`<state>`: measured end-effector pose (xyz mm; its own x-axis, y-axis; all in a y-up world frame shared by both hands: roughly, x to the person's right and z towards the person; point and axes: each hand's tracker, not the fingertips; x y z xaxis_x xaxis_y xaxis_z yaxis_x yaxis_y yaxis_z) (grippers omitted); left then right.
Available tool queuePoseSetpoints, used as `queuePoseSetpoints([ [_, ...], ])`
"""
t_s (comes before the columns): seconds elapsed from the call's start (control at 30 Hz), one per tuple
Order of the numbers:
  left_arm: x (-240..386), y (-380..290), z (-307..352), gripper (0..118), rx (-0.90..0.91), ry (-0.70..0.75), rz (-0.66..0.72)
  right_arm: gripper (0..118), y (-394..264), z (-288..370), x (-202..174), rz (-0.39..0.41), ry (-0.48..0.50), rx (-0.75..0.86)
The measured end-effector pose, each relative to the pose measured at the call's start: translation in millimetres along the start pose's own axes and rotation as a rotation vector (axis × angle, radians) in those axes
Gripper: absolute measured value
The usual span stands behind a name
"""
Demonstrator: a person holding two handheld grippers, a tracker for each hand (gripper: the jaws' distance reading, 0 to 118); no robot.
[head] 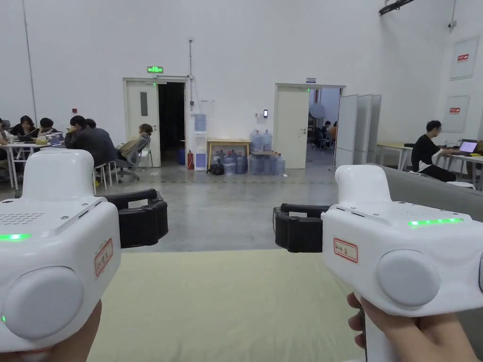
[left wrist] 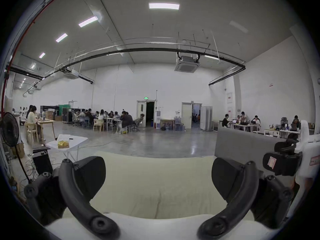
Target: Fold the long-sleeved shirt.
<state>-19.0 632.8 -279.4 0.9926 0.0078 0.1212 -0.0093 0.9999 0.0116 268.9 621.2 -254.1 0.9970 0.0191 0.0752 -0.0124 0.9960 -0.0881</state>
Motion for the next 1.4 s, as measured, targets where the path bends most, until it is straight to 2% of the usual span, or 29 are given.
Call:
queuePoseSetpoints([
  [0.07,1,-1,3,118,-0.007,-0.016,0.001,118,0,1,-3,0.006,0.004,0.006],
  [0.27,-3,-2,-1,118,-0.019,-0.019,0.014,118,3,-3,-9,-0.043,0.016,-0.032],
  [0.63,-6,-6,-4,118,-0.024,-0.03,0.021,118,5,-3,-16,-0.04,0.032,-0.023],
  [0.87,-8,-6,-5,118,-0.028,-0.032,0.025,118,3,-6,-12,-0.069,0.021,-0.028],
  [1.4,-12,-7,-5,118,-0.031,-0.028,0.031,118,1,-8,-20,-0.055,0.034,-0.032],
])
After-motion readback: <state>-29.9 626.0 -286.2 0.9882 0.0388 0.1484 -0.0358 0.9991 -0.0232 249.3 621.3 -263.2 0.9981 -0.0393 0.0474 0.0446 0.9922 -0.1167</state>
